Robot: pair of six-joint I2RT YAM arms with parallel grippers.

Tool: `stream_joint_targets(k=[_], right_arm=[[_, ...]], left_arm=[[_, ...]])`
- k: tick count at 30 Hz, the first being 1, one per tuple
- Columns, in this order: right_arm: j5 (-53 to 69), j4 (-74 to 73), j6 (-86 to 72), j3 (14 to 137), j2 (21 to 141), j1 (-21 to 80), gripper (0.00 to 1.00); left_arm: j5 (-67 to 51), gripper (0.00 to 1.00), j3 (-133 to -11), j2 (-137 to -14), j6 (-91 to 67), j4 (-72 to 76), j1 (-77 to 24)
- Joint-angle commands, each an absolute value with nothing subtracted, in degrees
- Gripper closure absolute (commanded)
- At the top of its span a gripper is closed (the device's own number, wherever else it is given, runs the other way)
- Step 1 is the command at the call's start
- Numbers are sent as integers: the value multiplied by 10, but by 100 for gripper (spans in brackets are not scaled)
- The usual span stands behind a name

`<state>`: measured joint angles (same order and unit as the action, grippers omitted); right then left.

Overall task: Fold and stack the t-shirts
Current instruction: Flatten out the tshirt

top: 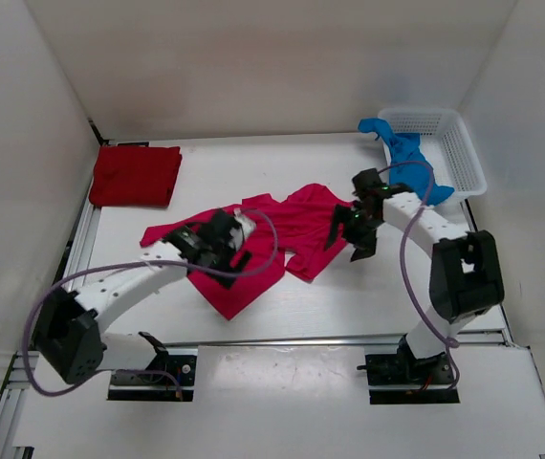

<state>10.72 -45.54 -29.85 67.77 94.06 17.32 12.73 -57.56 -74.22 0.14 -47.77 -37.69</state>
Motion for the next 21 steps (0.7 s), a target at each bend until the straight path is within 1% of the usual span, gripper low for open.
stream_joint_targets(k=[1,3,6,8,11,13,14,15,16,17,19,20,21], right_arm=[[193,-394,-386,654,1004,206,16],[237,-338,-445,636,1022,206,16],[267,-270,-537,592,1034,206,16],[273,-245,-580,557,1034,213,16],[279,-202,-654,516,1034,228,16],[265,-196,-687,505,1034,240,20],[254,-190,-714,499,1034,240,22],[244,-190,-726,491,1028,240,24],[229,-185,-746,485,1028,240,31],[221,-185,-753,485,1028,240,37],[208,-185,-758,472,1023,240,51],[208,-185,-766,472,1023,235,65],[201,-185,-766,465,1023,229,72]], left_arm=[[162,0,-487,-793,0,-463,-431],[167,0,-487,-813,0,-444,-449],[167,0,-501,-850,0,-422,-482],[167,0,-496,-871,0,-407,-513],[162,1,-482,-888,0,-387,-533],[162,5,-475,-901,0,-377,-533],[168,14,-468,-906,0,-366,-533],[168,18,-468,-911,0,-366,-533],[168,23,-468,-919,0,-360,-533],[145,33,-468,-919,0,-360,-533],[128,46,-473,-930,0,-360,-533],[121,53,-482,-930,0,-360,-533],[121,78,-482,-937,0,-360,-533]])
